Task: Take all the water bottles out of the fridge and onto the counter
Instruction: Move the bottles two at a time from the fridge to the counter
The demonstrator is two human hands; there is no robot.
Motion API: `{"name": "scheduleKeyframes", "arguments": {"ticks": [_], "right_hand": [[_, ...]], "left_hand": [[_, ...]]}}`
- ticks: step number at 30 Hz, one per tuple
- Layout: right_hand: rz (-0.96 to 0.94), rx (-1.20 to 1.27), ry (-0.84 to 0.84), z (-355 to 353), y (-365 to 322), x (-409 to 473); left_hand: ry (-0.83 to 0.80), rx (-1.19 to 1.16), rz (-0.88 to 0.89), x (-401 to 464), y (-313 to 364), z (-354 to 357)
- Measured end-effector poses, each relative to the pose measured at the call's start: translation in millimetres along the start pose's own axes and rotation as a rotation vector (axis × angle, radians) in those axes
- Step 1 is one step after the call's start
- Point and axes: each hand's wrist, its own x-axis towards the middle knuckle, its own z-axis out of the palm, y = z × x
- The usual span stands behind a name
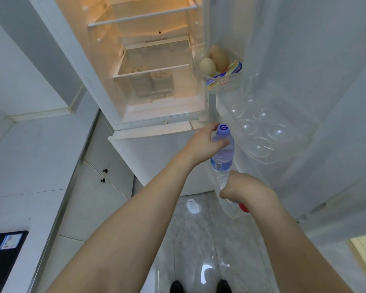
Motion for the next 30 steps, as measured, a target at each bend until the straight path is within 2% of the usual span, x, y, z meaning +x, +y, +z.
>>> {"name": "scheduleKeyframes", "arguments": {"ticks": [9, 14, 22, 26, 30], "right_hand": [[-0.01, 0.037, -0.107, -12, 4, 0], [0.001, 0.101, -0.092, -9, 7, 4], [0.056, 0.309, 0.114, 10, 18, 19], [0.06, 0.434, 0.309, 11, 15, 19], [0.0, 0.595, 0.5, 4, 3, 11]], "left_hand": [[-0.04, -0.144, -0.014, 11, 5, 20], [0.08, -0.348, -0.09, 7, 6, 20], [0.466, -0.691, -0.034, -17, 6, -7], [0.66, -0.748, -0.008, -39, -3, -32], [0.774, -0.762, -0.048, -59, -18, -53]]}}
